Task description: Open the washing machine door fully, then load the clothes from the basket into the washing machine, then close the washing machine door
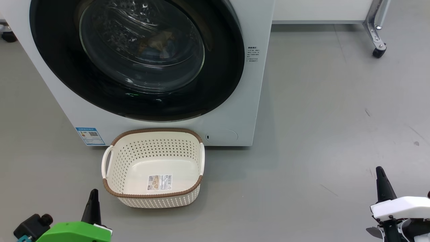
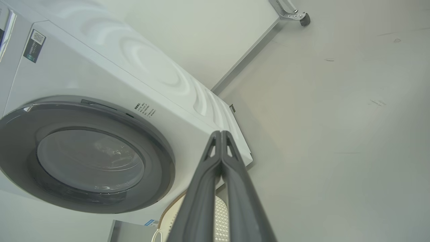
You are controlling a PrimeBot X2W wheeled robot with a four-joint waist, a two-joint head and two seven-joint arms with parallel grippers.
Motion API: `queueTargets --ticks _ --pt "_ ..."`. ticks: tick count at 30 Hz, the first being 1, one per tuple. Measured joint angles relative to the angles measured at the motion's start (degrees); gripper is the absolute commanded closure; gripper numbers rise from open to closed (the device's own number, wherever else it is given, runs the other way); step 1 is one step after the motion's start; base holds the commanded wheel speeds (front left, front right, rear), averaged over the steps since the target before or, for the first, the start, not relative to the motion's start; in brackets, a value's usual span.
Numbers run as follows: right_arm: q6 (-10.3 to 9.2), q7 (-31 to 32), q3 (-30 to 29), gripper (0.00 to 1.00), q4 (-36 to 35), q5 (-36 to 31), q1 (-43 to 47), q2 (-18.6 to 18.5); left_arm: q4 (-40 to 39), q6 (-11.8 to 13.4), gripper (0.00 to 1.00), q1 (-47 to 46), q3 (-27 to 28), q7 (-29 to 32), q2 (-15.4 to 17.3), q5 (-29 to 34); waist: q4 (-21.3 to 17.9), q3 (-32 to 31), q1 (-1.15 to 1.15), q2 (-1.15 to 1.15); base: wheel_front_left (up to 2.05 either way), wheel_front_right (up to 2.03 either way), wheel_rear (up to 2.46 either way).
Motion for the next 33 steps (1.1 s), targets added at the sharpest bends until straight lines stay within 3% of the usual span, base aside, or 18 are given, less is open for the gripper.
queueTargets --ticks 33 --pt "1.16 5.97 -1.21 1.0 0.1 29.09 -3.03 0.98 1.79 -0.31 1.0 -5.15 2.43 6.36 1.07 -25.96 -0.22 0.07 0.0 0.0 0.0 0.0 0.0"
